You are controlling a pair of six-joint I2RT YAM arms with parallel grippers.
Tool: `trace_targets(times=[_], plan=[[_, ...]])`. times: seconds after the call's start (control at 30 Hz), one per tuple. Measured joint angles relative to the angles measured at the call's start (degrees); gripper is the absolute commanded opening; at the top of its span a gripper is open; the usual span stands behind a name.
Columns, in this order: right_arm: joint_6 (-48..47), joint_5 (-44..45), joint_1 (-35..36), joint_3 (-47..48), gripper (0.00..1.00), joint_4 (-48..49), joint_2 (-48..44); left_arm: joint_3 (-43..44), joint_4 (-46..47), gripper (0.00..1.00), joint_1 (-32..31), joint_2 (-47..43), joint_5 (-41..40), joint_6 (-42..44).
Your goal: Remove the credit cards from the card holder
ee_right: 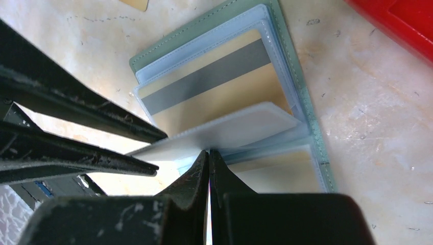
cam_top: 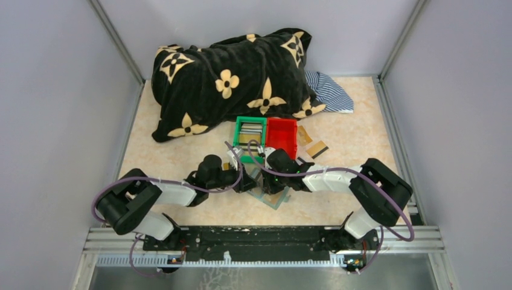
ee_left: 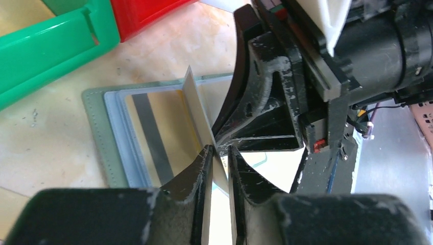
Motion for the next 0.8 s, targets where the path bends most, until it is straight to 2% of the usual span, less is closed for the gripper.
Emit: trace_targets(times=[0.07, 0.2, 0.33, 0.53, 0.8], plan=[[0.09, -0.2, -0.13, -0.04, 0.03, 0.0, -0.02, 0.0, 0.35, 0.14, -0.55, 0.0, 0.13, -0.31], [0.46, -0.15, -0.17, -0.31, 0.21, -0.42, -0.61, 0.02, 0.72, 0.12, -1.05, -0.04, 0.11, -0.72], [0.68, 0.63, -0.17, -1.18, 0.32, -2.6, -3.52, 0.07, 0.7, 0.13, -1.51, -0.02, 0.17, -1.07], [0.63, 3.52, -0.33, -1.49, 0.34, -8.76, -11.61, 0.35, 0.42, 0.15, -2.08, -0.02, 0.31, -1.14], [0.59, 6.51, -2.69, -1.49, 0.34, -13.75, -20.46, 1.62, 0.2, 0.29, -4.0, -0.02, 0.59, -1.09]])
